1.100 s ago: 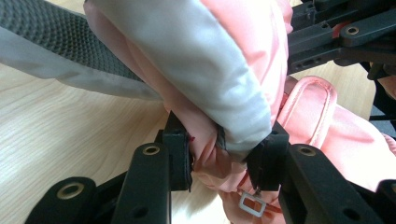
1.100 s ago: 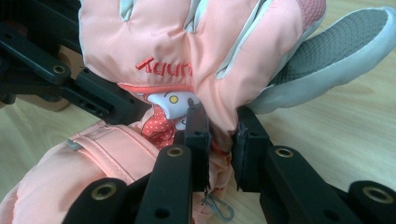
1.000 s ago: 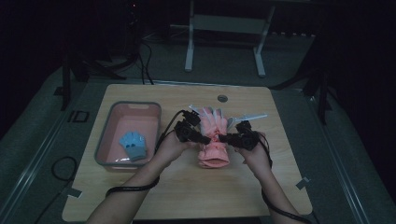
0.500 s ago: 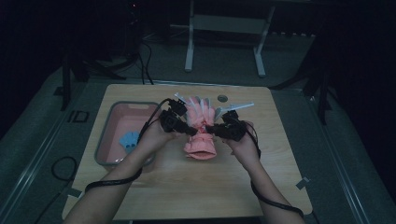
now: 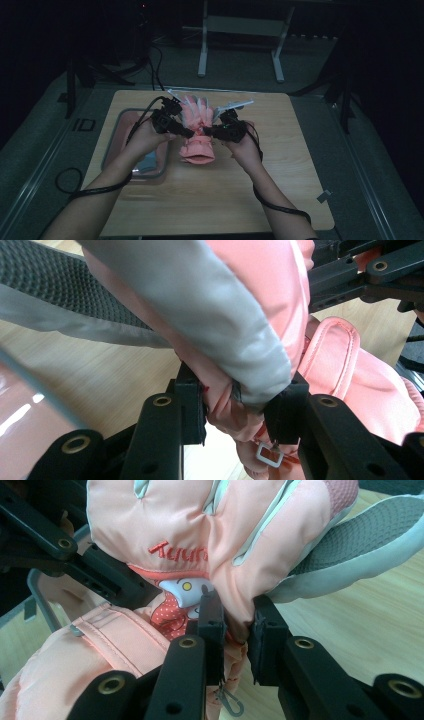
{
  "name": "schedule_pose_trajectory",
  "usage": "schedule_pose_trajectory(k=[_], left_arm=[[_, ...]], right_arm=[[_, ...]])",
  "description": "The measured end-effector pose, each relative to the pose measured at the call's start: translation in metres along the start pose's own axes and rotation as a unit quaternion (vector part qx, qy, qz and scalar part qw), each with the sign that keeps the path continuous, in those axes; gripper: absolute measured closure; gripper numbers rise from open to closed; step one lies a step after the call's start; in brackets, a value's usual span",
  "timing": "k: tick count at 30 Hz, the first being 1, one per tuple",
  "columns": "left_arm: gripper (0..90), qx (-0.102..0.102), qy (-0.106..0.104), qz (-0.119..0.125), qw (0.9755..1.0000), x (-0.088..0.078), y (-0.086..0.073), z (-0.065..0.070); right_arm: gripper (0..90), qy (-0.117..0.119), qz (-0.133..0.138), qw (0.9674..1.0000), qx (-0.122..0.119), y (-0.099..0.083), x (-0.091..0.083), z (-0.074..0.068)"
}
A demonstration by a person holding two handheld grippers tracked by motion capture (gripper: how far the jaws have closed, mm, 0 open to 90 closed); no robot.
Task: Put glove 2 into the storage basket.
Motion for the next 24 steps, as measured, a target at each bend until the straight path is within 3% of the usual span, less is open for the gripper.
schedule_pose_trajectory(k=[11, 16, 24], left_arm=[[65.8, -0.013, 0.03, 0.0, 0.9995, -0.041, -0.013, -0.03], [65.8, -0.028, 0.048, 0.008, 0.9984, -0.063, -0.028, -0.048], [65.7, -0.046, 0.065, -0.004, 0.9968, -0.085, -0.052, -0.081]], right_arm=[[78.2, 0.013, 0.013, 0.9998, -0.011, 0.035, 0.027, -0.03], [78.2, 0.031, 0.023, 0.9991, -0.016, 0.051, 0.045, -0.05], [78.2, 0.049, 0.027, 0.9982, -0.023, 0.067, 0.081, -0.078]])
Point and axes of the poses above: each handheld gripper's, and its own axes: x roughly forward along the jaws, y roughly out of its top, z roughly to its right, the point moved 9 cm from there along x, roughly forward along the jaws, and after that the axes turned 5 degrees about -x, right-handed, at the moved point
